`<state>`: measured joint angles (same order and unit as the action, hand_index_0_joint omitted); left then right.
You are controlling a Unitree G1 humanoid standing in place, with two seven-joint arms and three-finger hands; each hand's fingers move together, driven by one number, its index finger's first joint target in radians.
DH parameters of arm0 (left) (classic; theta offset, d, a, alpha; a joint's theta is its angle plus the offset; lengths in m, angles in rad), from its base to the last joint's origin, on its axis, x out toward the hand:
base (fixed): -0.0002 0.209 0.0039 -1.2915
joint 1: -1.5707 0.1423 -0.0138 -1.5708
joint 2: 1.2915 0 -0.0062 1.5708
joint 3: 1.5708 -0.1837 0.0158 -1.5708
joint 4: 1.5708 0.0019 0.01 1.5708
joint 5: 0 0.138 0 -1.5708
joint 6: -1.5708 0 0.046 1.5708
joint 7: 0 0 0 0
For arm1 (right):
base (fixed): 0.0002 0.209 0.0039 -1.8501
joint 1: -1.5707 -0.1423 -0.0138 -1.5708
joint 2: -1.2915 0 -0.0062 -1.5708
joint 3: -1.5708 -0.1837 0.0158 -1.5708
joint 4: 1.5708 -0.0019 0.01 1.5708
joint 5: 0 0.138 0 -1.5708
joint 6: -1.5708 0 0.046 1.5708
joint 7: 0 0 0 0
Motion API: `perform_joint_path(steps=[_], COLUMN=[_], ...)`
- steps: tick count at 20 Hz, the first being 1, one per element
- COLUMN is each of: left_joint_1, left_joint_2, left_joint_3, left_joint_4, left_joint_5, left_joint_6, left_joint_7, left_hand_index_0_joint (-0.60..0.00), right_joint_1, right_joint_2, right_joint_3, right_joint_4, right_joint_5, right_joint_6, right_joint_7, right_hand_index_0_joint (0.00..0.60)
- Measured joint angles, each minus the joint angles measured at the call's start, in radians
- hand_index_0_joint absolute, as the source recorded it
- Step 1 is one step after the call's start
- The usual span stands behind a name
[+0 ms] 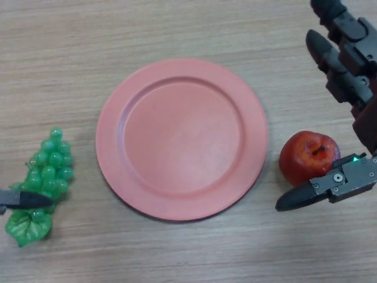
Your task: Pick up the green grapes and place it on the plate
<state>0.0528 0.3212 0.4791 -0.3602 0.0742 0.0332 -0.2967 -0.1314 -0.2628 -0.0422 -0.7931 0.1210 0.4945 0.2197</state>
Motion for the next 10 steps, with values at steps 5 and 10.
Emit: perform_joint_path(steps=[5,10], left_joint_1=[0.035,0.01], left_joint_2=[-0.01,-0.006], left_joint_3=[-0.016,-0.132], left_joint_4=[0.085,0.239], left_joint_5=[0.195,0.409], left_joint_6=[-0.01,-0.044], left_joint_7=[0.0,0.053], left_hand_index_0_joint=[0.0,0.0], right_joint_1=[-0.02,-0.023], right_joint_2=[0.002,0.003], right_joint_3=[0.004,0.004], right_joint_4=[0.005,0.022], right_joint_5=[0.0,0.0], right_joint_6=[0.01,0.01], right_joint_7=[0.008,0.009], right_hand_index_0_joint=[0.0,0.0])
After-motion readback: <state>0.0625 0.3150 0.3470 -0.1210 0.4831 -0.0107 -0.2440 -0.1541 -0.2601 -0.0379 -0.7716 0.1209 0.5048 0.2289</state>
